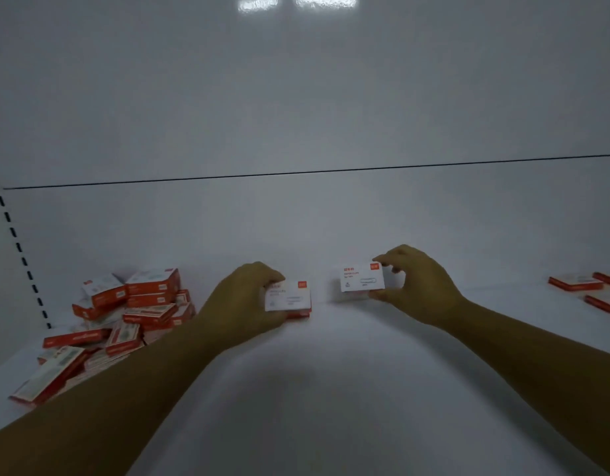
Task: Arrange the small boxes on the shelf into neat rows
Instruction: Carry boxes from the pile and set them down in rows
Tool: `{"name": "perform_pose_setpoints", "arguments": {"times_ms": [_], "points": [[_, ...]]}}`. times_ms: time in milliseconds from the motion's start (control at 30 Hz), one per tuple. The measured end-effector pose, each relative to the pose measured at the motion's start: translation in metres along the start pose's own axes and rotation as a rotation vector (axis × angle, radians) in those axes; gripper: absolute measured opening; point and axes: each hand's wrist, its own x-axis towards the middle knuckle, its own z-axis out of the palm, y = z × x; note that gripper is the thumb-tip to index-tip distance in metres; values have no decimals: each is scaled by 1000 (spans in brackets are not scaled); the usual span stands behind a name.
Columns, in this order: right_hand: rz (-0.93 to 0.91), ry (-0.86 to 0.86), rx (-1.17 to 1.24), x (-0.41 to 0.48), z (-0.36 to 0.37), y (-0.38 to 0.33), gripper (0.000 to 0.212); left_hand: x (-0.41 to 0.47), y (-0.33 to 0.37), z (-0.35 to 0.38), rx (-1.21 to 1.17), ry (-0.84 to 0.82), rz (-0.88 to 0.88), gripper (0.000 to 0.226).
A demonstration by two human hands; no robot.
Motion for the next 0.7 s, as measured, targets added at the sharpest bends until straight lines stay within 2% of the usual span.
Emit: {"name": "perform_pose_setpoints", "arguments": {"times_ms": [100, 233, 333, 467, 600, 700], "points": [[76, -194, 34, 6, 15, 19, 48, -9, 4, 11, -85, -171, -78, 53], [139, -320, 154, 17, 42, 22, 37, -17, 10, 20, -94, -235, -192, 58], [198, -384, 183, 22, 61, 19, 40, -22, 12, 23, -106, -276, -254, 62], [237, -352, 66, 23, 73, 16, 40, -28, 14, 26, -150, -275, -312, 64], [250, -359, -112, 22, 65, 5, 48, -34, 12, 15, -115, -235, -253, 62], [242, -174, -77, 23, 53, -14, 54, -41, -9, -14, -52, -141, -221, 53]]}}
